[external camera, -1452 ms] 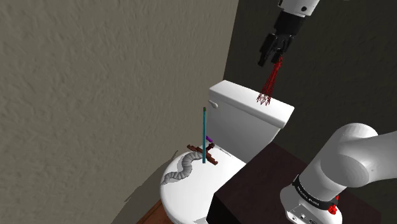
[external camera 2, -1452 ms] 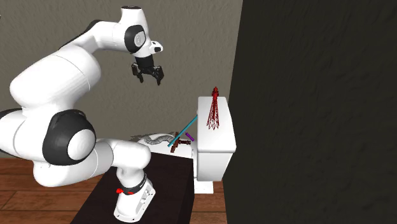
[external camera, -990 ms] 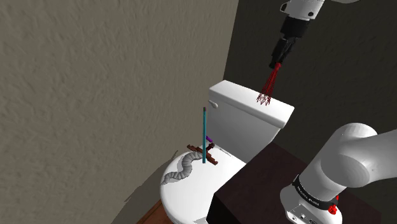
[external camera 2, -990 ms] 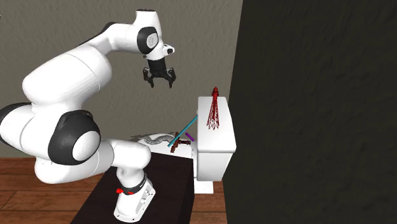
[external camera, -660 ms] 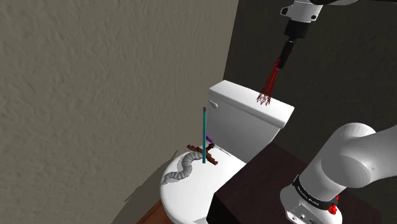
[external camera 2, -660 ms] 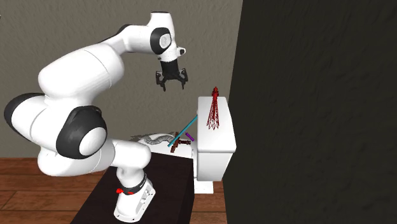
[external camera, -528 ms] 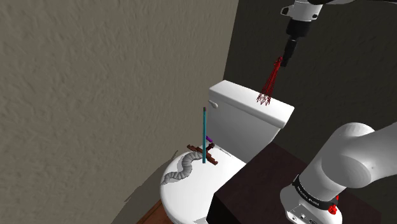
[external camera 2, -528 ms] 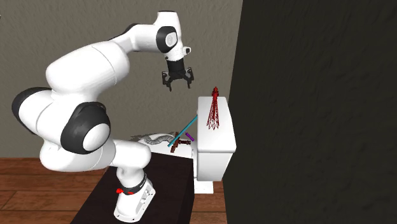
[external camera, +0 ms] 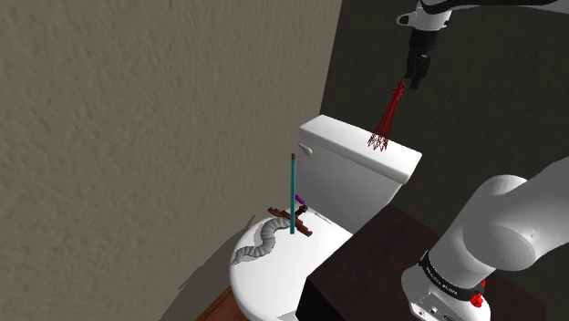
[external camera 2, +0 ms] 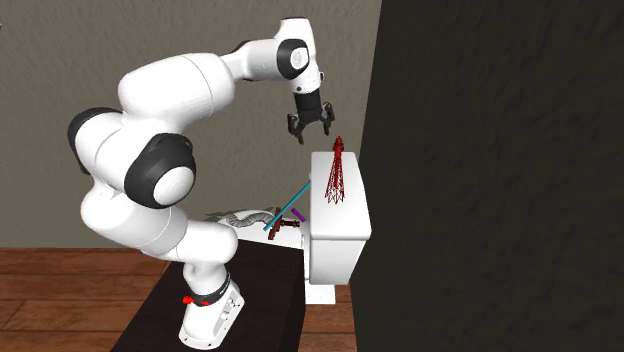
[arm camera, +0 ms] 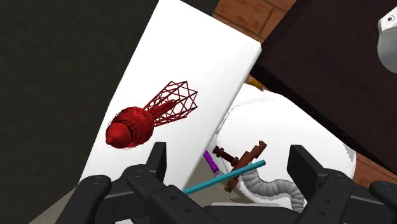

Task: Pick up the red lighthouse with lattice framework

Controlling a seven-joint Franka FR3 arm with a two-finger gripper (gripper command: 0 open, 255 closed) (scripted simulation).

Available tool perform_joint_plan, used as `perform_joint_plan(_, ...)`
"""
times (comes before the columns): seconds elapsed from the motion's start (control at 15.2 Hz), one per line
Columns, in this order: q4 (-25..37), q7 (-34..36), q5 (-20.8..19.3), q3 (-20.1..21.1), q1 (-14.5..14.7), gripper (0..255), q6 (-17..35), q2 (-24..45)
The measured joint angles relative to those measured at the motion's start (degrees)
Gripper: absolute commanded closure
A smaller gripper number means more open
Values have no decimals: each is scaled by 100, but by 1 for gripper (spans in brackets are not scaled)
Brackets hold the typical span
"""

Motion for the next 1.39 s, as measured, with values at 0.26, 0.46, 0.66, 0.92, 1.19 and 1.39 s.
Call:
perform_joint_plan(0.26, 580, -1086, -93, -428, 118, 0, 265, 755)
perform_joint_plan(0.46, 1109, -1875, -28, -709, 153, 0, 411, 1355)
perform_joint_plan(0.66, 1032, -2025, -33, -782, 135, 0, 611, 1457)
perform_joint_plan(0.92, 661, -1955, -85, -809, 114, 0, 946, 1425)
perform_joint_plan(1.19, 592, -1929, -90, -809, 116, 255, 1015, 1426)
perform_joint_plan(1.39, 590, -1927, -91, -808, 116, 255, 1020, 1425)
